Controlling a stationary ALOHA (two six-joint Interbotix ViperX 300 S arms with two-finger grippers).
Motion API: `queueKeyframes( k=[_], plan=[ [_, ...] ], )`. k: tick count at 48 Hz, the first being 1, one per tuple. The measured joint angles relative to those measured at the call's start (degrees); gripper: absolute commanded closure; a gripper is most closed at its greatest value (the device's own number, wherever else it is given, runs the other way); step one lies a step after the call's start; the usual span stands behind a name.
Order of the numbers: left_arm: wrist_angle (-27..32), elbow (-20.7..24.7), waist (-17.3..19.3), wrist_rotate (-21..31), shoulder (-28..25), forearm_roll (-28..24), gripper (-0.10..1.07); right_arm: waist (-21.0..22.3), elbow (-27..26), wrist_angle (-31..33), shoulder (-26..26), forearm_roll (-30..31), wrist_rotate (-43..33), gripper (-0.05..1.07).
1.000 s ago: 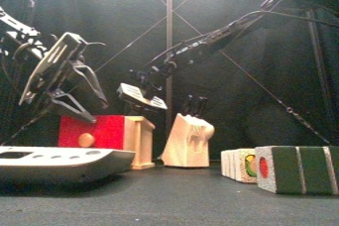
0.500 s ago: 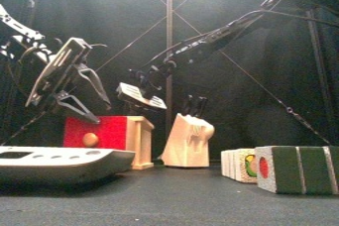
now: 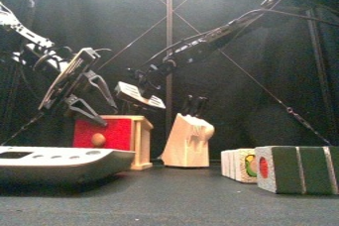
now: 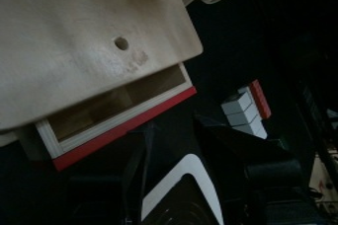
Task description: Close drawer
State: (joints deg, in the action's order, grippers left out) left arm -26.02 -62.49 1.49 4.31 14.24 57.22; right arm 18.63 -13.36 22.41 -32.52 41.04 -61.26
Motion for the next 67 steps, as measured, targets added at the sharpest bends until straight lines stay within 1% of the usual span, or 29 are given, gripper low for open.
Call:
queueKeyframes(
  k=[9,20,30,46,55,67],
  plan=[
    [-0.2,0.4,1.9,0.0,-0.7,-0.7,0.2,-0.1,0.0,0.0,0.1,-0.1,0.0,0.76],
    [-0.2,1.6,4.1,0.0,-1.9,-2.8,0.2,-0.1,0.0,0.0,0.0,-0.1,0.0,0.76],
    [-0.1,2.6,4.7,0.1,-3.3,-4.7,0.2,-0.2,0.0,0.0,0.0,-0.1,0.0,0.76],
    [-0.1,3.3,4.9,0.1,-4.7,-5.4,0.2,-0.3,0.0,0.0,0.0,0.1,0.0,0.76],
    [-0.2,3.3,5.0,0.0,-3.4,-6.9,0.2,-0.2,0.0,0.1,0.0,0.3,0.0,0.76],
    [-1.1,2.9,5.7,-0.1,2.7,-14.9,0.2,-0.7,0.0,0.2,0.5,0.5,-0.1,0.76]
  ],
)
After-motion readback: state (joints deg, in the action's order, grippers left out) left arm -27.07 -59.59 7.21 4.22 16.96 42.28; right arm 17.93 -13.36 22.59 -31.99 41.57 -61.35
